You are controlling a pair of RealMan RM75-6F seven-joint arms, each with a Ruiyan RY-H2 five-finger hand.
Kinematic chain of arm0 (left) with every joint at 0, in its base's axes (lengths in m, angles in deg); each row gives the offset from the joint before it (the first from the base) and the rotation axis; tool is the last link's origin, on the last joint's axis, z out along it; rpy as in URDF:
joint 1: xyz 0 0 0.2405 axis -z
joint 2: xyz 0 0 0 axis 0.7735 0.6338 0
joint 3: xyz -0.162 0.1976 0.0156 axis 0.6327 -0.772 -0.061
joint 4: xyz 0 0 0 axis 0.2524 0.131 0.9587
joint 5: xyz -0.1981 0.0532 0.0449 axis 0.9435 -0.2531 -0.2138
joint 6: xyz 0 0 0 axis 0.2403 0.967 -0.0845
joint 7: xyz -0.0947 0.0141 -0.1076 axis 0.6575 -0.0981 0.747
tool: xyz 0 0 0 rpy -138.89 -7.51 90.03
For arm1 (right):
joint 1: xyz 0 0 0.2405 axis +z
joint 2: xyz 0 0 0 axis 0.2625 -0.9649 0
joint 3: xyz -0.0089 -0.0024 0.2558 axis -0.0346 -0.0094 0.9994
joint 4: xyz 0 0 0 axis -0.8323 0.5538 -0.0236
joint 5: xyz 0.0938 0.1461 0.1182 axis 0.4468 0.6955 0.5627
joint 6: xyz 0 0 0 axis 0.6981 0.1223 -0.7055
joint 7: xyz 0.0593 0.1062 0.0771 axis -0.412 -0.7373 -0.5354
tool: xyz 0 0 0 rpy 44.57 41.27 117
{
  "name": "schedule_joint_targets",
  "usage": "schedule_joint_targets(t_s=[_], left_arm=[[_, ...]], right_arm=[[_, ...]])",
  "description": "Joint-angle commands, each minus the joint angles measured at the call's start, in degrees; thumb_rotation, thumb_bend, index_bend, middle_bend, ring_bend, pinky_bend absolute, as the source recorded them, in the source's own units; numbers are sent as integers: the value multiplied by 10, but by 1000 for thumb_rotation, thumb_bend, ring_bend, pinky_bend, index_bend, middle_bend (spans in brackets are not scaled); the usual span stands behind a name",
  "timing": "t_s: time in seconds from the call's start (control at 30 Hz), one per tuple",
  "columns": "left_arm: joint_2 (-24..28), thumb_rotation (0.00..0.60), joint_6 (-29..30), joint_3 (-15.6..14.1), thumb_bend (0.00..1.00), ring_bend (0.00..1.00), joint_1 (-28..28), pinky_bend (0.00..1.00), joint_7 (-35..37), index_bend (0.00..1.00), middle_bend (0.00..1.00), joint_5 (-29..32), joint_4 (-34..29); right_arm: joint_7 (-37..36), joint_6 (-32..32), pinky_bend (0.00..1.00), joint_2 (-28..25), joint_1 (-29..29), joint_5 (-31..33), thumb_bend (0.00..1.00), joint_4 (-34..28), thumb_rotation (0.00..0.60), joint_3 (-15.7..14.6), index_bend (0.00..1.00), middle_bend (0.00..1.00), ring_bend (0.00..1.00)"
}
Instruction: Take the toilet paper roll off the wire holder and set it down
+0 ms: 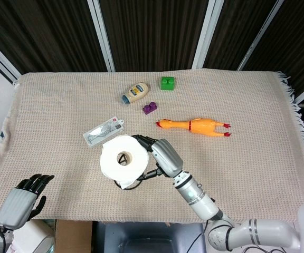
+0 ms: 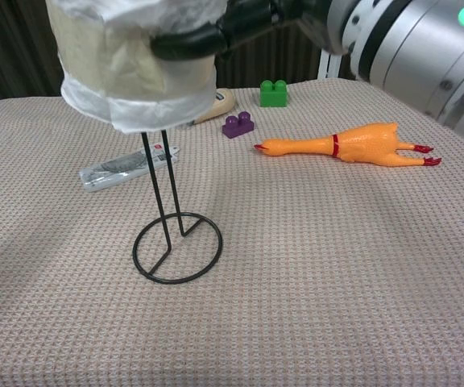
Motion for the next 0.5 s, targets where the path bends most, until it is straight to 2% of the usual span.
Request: schedule_joint_targets(t_s=[0.03,0.17,0.27,0.4,0.5], left_arm=[[0,600,-3,0,554,201,1,373,-3,179,227,1,-1],[0,600,-3,-2,555,202,1,374,-3,179,227,1,-2],[1,600,0,-2,555,202,0,374,0,179,227,1,-1],[2,600,3,-2,555,201,-1,374,4,179,228,0,0],[1,600,4,-2,555,202,-1,374,4,179,227,-2,1]], right_arm=[[58,-13,660,-47,-6,28,67,-78,600,28,660,483,476],[87,-26,662,-80,-14,32,67,-131,600,38,651,483,476],[110,-38,665,-113,-29,28,67,-169,600,36,648,483,476],[136,-60,671,-164,-64,5,68,-206,600,11,641,483,476],[138,-76,676,-209,-102,-21,69,-218,600,-23,636,483,476]])
